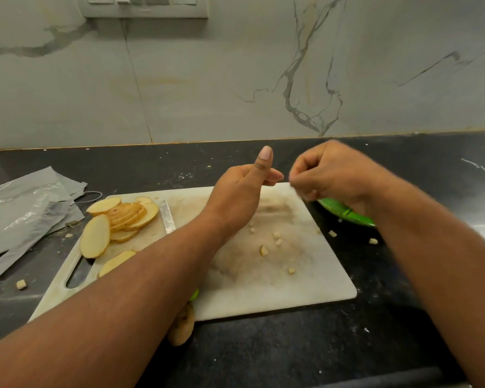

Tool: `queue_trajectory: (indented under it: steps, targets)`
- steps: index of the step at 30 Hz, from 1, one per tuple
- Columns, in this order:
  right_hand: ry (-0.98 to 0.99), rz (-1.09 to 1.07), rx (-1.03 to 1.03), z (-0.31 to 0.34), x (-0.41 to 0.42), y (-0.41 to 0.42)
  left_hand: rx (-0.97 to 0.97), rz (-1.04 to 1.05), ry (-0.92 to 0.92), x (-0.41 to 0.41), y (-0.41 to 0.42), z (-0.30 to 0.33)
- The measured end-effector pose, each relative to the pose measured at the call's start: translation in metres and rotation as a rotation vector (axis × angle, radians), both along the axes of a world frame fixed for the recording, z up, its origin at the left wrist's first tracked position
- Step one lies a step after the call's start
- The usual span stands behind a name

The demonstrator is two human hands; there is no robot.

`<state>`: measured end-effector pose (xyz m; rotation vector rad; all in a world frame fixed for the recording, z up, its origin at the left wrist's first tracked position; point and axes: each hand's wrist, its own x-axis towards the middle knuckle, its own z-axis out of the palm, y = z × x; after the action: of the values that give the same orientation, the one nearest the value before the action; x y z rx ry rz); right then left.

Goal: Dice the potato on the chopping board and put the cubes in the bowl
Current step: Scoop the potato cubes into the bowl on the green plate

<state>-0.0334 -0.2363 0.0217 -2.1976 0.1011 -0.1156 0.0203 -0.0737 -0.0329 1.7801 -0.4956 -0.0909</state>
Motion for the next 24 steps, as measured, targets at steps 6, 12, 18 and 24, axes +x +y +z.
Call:
queue_trajectory:
  steps: [6,12,18,24]
  targets:
    - [-0.138,-0.401,-0.322,0.012,-0.001,-0.067,0.041,-0.028,-0.018,-0.004,0.000,-0.001]
    - [0.053,-0.350,-0.522,0.008,0.009,-0.079,0.049,-0.027,-0.006,-0.003,0.000,-0.001]
    - [-0.124,-0.386,-0.569,0.008,0.006,-0.078,0.040,-0.029,0.007,-0.004,0.002,0.000]
    - [-0.233,-0.060,-0.384,0.006,-0.007,-0.008,-0.041,0.008,0.094,0.004,0.002,-0.002]
